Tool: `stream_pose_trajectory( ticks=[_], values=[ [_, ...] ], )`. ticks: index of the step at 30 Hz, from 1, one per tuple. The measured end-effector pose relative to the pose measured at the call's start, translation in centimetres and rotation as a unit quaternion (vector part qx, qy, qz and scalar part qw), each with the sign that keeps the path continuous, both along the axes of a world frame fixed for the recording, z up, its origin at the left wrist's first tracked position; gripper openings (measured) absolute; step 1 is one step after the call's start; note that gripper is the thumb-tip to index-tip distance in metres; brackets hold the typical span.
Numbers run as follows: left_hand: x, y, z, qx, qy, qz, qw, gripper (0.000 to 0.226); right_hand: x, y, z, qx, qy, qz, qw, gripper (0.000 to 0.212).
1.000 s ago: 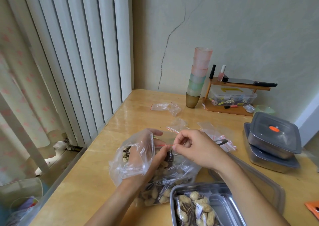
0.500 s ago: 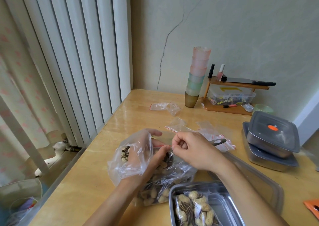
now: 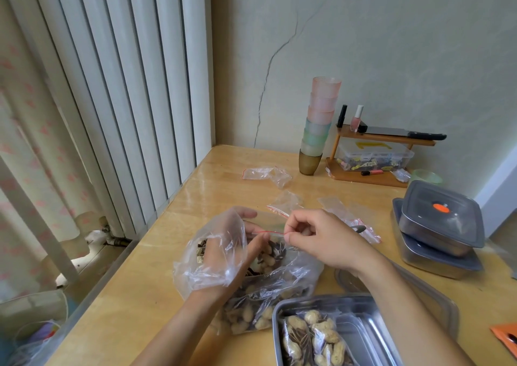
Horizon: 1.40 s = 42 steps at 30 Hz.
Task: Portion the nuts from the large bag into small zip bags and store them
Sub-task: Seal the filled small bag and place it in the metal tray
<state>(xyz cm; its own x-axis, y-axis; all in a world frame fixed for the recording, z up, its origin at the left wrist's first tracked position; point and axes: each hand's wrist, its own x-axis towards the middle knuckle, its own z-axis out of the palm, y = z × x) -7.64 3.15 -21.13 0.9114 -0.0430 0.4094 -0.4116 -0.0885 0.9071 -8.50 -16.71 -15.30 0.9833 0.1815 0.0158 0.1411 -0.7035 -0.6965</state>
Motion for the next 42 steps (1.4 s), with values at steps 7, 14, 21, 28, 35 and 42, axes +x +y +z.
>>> stream_pose_trajectory(
  ticks=[7,14,21,28,35,42],
  values=[
    [0.0,0.0,-0.2,-0.015,0.018,-0.037,0.999,0.038,-0.2,0.8,0.1,0.02,-0.005,0.028,0.999,0.008],
    [-0.2,0.2,0.4,-0.037,-0.01,-0.012,0.999,0.031,0.1,0.3,-0.1,0.022,0.001,0.016,1.0,0.009],
    [0.0,0.1,0.0,-0.051,-0.014,-0.034,0.998,0.032,0.2,1.2,-0.7,0.044,-0.012,0.035,0.998,0.007],
    [0.8,-0.4,-1.0,-0.091,0.003,-0.069,0.993,0.039,0.3,1.1,-0.8,0.043,-0.022,0.037,0.998,0.008],
    [0.6,-0.8,-1.0,-0.102,0.01,-0.064,0.993,0.062,0.0,1.5,-0.6,0.035,-0.038,0.033,0.998,0.009],
    [1.2,-0.3,-1.9,-0.072,0.016,-0.067,0.995,0.051,-0.5,2.1,-0.3,0.013,-0.076,0.033,0.996,0.013]
  ],
)
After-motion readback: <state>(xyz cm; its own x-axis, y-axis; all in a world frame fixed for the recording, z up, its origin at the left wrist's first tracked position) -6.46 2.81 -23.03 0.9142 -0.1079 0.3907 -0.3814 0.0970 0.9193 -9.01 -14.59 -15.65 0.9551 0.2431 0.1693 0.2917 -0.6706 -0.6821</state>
